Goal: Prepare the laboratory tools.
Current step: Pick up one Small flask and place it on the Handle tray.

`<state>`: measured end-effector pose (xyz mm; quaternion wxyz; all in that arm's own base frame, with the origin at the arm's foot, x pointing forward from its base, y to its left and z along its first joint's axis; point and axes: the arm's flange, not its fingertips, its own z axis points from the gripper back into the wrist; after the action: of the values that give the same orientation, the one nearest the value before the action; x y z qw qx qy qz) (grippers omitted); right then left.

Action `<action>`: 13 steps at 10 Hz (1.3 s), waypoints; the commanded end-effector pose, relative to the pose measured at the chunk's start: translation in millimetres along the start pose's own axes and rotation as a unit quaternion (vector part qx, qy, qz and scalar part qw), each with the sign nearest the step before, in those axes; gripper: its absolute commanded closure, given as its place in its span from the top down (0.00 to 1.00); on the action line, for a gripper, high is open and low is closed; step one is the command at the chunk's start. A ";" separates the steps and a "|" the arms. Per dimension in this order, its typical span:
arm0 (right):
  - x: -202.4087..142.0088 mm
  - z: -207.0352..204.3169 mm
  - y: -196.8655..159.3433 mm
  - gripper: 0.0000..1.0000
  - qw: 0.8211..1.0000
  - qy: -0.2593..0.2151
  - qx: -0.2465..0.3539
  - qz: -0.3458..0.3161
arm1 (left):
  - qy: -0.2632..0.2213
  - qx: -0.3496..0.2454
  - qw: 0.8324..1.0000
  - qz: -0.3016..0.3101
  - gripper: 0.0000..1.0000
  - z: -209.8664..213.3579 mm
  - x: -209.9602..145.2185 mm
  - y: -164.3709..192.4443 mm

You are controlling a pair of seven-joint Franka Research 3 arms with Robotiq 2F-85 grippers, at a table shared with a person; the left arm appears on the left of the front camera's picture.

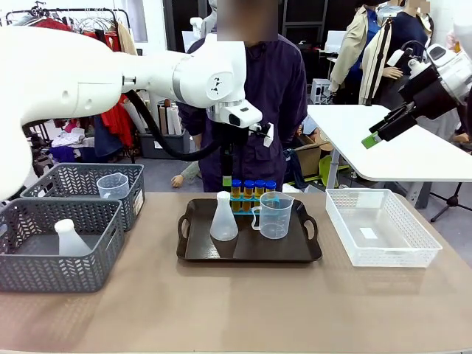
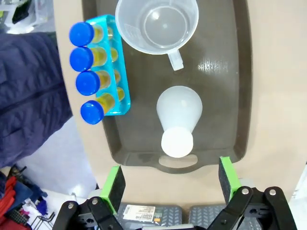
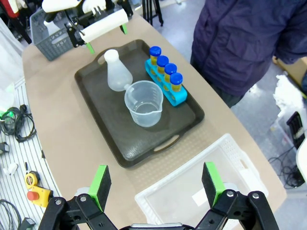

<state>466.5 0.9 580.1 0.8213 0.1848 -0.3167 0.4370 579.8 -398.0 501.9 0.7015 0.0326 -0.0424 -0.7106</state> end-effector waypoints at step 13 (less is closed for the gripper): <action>1.0 1.0 -0.3 1.00 1.000 -0.009 0.005 0.001 | -0.098 -0.018 0.995 -0.016 1.00 36.5 -16.2 -16.1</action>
<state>466.5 0.9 580.1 0.8213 0.1848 -0.3167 0.4370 567.8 -397.0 523.3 0.6917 -0.0183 -0.0738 -0.7182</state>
